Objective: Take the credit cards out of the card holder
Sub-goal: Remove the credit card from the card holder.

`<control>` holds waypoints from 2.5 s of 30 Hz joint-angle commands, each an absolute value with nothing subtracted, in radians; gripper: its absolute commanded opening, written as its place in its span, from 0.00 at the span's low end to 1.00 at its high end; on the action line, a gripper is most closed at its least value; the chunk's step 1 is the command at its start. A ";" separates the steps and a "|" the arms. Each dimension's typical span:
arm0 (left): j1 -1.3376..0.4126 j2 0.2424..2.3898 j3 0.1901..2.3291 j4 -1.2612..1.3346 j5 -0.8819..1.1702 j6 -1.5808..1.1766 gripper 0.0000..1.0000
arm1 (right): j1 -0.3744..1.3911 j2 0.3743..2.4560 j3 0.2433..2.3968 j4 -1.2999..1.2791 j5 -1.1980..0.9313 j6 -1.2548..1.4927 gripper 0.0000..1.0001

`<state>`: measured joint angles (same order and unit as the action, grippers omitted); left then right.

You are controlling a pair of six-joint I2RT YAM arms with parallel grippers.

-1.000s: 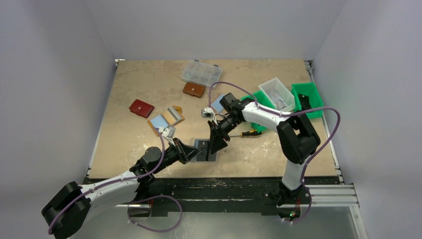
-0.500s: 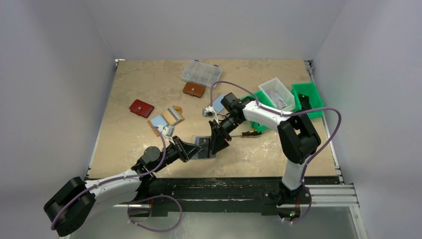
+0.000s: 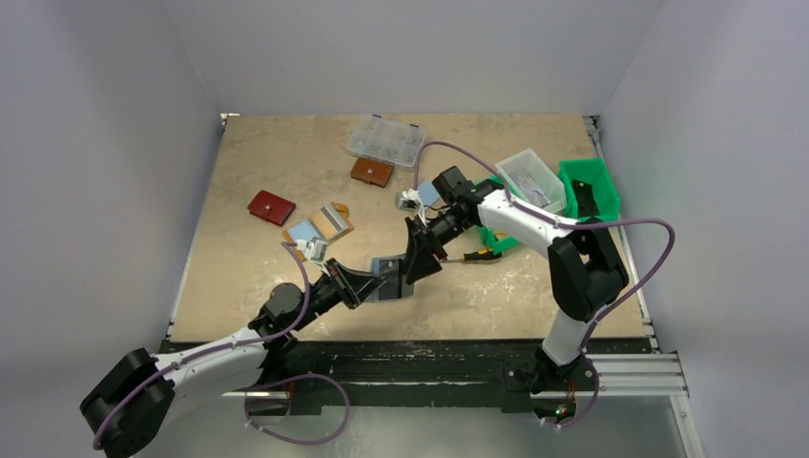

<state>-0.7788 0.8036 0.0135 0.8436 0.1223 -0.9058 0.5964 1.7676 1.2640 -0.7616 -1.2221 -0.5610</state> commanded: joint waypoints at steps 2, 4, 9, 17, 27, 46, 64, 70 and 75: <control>-0.778 0.791 0.003 0.935 0.134 -0.925 0.00 | 0.582 1.722 1.269 -0.701 -1.235 -0.522 0.51; -0.778 0.809 0.003 0.959 0.144 -0.929 0.00 | 0.583 1.723 1.267 -0.695 -1.234 -0.514 0.51; -0.778 0.837 0.004 0.992 0.153 -0.931 0.00 | 0.583 1.715 1.253 -0.648 -1.204 -0.469 0.49; -0.778 0.826 0.012 0.985 0.145 -0.923 0.00 | 0.584 1.712 1.230 -0.586 -1.172 -0.401 0.51; -0.778 0.896 0.034 1.047 0.155 -0.923 0.00 | 0.585 1.721 1.229 -0.589 -1.217 -0.396 0.50; -0.778 0.919 0.036 1.065 0.131 -0.931 0.00 | 0.586 1.732 1.221 -0.546 -1.236 -0.341 0.06; -0.778 0.826 0.024 0.940 0.095 -0.939 0.15 | 0.586 1.749 1.225 -0.562 -1.234 -0.365 0.00; -0.778 0.830 0.026 0.934 0.102 -0.942 0.18 | 0.585 1.752 1.226 -0.569 -1.224 -0.374 0.00; -0.776 0.805 0.026 0.901 0.093 -0.941 0.19 | 0.583 1.755 1.230 -0.576 -1.218 -0.383 0.00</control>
<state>-0.7792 0.8318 0.0135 0.8650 0.1009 -0.9291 0.5816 1.7473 1.2224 -0.5674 -1.2213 -0.3603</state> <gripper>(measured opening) 0.186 0.025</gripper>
